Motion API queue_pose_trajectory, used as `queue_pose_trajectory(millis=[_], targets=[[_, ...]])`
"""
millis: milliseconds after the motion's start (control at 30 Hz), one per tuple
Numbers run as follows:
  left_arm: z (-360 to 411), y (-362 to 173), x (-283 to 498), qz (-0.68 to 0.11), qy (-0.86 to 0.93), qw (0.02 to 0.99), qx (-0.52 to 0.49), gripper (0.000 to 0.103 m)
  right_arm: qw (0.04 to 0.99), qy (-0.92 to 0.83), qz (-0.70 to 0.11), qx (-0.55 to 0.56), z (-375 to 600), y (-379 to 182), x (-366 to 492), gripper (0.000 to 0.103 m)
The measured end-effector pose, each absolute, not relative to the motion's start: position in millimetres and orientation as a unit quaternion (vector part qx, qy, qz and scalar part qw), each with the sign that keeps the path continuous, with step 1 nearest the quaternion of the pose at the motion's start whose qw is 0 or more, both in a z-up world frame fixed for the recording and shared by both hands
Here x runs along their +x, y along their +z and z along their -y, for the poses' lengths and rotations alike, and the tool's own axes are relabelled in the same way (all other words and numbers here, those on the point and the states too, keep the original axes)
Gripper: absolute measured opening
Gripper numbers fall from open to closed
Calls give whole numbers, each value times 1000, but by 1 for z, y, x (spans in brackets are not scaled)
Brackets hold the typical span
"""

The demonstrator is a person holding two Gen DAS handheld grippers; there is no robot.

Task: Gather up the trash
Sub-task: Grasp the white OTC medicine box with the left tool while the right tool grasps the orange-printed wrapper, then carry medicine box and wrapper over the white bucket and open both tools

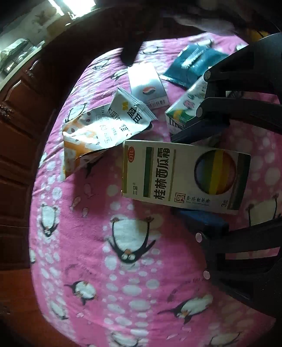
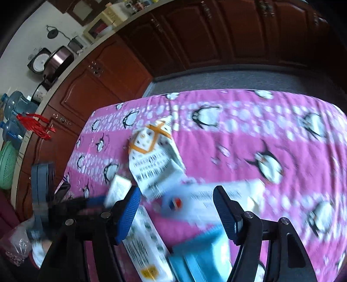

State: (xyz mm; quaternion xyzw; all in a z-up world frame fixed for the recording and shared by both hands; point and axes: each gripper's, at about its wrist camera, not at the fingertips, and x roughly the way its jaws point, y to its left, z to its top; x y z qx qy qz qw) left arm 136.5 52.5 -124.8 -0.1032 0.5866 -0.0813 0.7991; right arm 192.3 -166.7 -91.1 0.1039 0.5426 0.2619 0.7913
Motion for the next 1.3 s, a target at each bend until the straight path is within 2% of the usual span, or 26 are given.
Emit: queue_pose_trajectory(millis=[300,367,433,533,700,967,1300], targets=[[-83,-124,125,-584,-54,803,-104,54,773,256,-574,81,121,-130,243,69],[-84,-125,124,-584,-55,803,-106,54,773,252,-576,86,117,-137,244,61],[-84,-127,122,-582,-55,805,-104,54,777,259,-566,91,118,-136,240,29],[-82,-128,122,-580,-55,806,-106,53,783,270,-552,102,125,-128,230,12],[-80,-123,117,-567,-47,815,-110,52,796,283,-521,121,146,-103,209,9],[-70,-86,105,-535,-55,838,-90,51,818,288,-479,139,194,-62,168,9],[-14,-52,93,-508,-99,854,-53,51,844,247,-443,175,272,-39,115,9]])
